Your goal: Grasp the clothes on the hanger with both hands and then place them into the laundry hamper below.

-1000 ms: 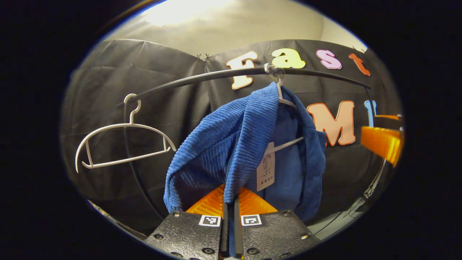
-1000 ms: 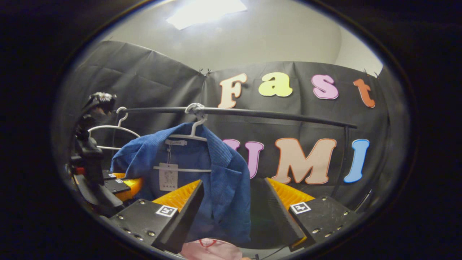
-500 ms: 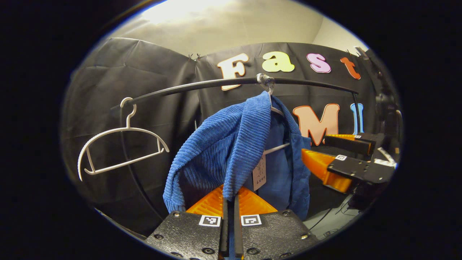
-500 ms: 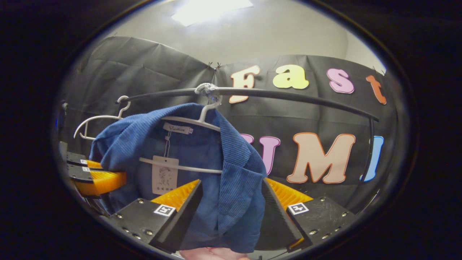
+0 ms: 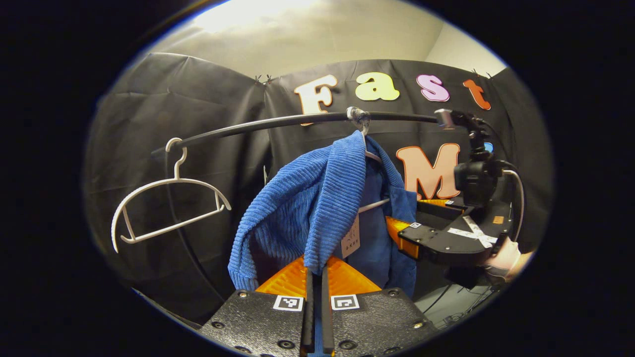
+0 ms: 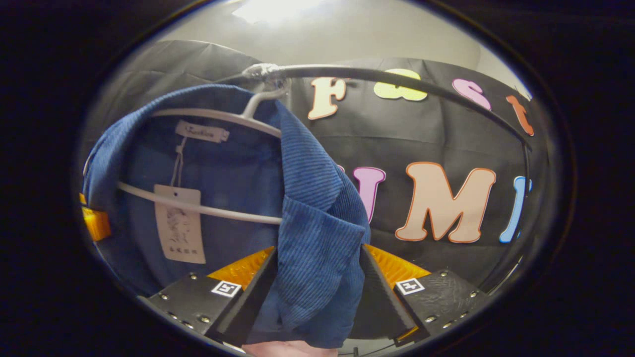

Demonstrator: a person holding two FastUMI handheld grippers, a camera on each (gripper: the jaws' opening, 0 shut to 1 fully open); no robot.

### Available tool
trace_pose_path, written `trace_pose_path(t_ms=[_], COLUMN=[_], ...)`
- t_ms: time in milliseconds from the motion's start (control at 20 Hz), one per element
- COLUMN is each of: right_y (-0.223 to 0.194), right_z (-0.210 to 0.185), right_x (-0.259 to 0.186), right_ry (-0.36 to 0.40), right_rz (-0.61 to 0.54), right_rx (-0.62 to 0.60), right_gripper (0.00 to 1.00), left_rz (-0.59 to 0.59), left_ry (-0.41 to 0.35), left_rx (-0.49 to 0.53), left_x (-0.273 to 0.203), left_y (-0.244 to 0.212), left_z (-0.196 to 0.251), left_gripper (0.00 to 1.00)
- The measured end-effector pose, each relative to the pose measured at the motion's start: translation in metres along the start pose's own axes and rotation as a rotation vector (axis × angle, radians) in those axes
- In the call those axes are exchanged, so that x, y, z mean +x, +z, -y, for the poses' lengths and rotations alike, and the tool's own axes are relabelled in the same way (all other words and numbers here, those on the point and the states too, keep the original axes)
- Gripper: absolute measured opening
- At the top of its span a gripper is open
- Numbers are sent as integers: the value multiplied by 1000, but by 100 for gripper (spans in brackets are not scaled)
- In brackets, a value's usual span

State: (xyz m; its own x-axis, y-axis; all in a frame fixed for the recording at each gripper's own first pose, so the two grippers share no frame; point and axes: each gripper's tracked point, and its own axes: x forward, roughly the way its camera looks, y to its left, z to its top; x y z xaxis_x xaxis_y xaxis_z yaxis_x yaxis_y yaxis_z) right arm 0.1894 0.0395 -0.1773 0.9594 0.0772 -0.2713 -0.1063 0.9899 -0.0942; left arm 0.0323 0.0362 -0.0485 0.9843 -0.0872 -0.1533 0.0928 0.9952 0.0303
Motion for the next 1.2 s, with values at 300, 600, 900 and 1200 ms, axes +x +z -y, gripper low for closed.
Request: trace_pose_path(t_ms=[300,600,900,1200], right_y=[-18,-4,17,34], right_z=[9,43,75,91], right_x=[14,12,17,22], right_ry=[-40,-142,-197,-223], right_rz=[-65,-57,-12,32], right_rx=[-25,-8,17,36], right_gripper=[70,10,10,10], left_rz=[-11,-21,-19,3], left_ry=[-13,-36,-51,-43], left_rx=[-15,-26,-57,-117], left_x=[-4,-15,-28,-42], left_y=[1,8,18,37], left_z=[2,1,-5,-20], left_gripper=[6,6,6,6])
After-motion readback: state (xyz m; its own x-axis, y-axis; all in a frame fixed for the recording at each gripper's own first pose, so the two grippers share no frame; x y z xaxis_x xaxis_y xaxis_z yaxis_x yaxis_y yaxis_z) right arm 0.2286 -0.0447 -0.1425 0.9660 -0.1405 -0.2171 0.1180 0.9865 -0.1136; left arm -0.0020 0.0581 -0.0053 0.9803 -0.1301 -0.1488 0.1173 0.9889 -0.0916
